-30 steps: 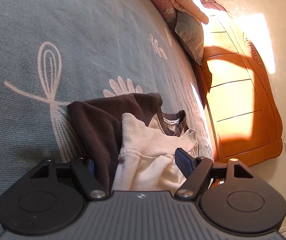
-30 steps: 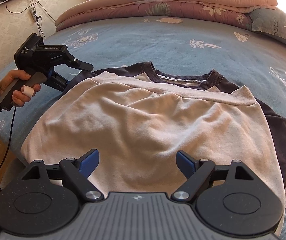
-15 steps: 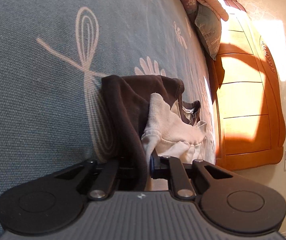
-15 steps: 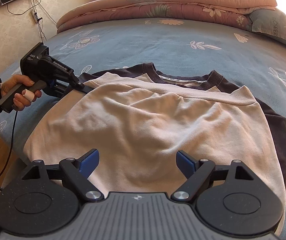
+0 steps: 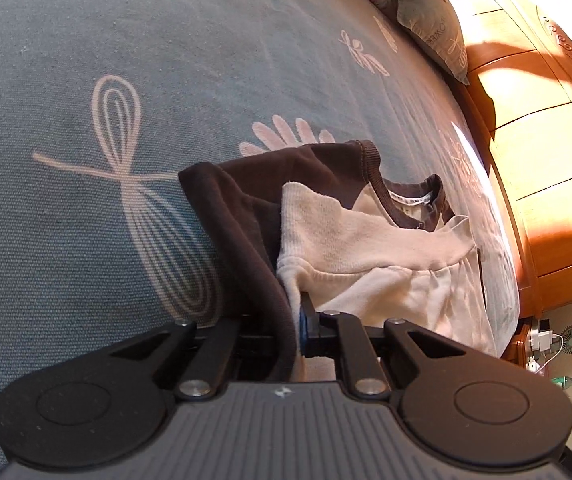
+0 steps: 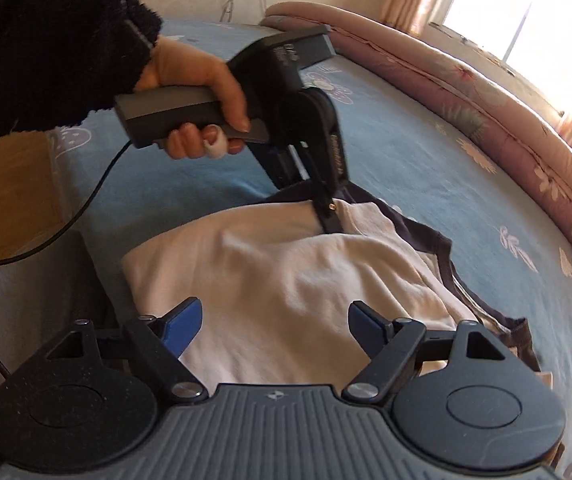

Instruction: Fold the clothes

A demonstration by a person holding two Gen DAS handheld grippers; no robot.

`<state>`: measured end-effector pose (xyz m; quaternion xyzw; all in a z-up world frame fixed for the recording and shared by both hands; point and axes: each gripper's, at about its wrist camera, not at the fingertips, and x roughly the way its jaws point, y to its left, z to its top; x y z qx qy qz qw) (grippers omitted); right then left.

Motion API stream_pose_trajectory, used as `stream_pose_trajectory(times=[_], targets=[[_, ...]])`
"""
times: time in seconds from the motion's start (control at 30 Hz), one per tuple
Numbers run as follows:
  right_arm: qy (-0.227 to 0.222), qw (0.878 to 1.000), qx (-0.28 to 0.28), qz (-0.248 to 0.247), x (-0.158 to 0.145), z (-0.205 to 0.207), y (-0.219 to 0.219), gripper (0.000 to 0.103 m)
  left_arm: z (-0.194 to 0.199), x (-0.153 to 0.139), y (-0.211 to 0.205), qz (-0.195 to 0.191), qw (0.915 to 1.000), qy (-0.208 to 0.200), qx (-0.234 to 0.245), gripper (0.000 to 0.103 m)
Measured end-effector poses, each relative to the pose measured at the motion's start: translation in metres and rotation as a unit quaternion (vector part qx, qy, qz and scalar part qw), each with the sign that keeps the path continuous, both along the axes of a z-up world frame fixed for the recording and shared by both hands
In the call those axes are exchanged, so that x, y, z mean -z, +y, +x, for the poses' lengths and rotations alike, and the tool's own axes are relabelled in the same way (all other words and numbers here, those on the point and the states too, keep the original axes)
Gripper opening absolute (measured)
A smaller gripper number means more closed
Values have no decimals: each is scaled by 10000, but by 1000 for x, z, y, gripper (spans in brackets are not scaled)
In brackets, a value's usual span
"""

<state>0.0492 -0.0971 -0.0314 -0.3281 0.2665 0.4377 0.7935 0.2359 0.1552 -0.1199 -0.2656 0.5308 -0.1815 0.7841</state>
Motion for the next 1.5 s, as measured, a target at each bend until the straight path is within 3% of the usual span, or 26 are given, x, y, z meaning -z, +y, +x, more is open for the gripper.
stream_pose_trajectory(times=[0.17,0.4,0.77,0.9,1.13,1.2,1.37,1.5], targets=[[-315,9961,-693,-442,24,-35,43,80,-2,-3,-2,139,9999,-34,-65,14],[-1505,9800,-822,-1013,50,-60,55,80,-3,-4,-5,187,9998,-81,-91,14],[-3150,9308,-755,-1695,75,-87,58,81,-4,-3,-3,128,9998,-101,-130,14],[-3252,9284,-633,-1682,77,-88,64,81,-6,-3,-3,114,9997,-112,-172,14],[-3216,9281,-266,-1860,76,-76,33,82,-4,-3,-3,118,9998,-88,-154,14],[-3311,9236,-284,-1913,79,-76,42,82,-4,-4,-4,128,9998,-83,-155,14],[-3327,9273,-227,-1702,83,-74,78,82,-5,-2,-2,63,9997,-67,-211,14],[-3249,9297,31,-1736,82,-74,74,81,-6,-1,-1,31,9997,-86,-244,14]])
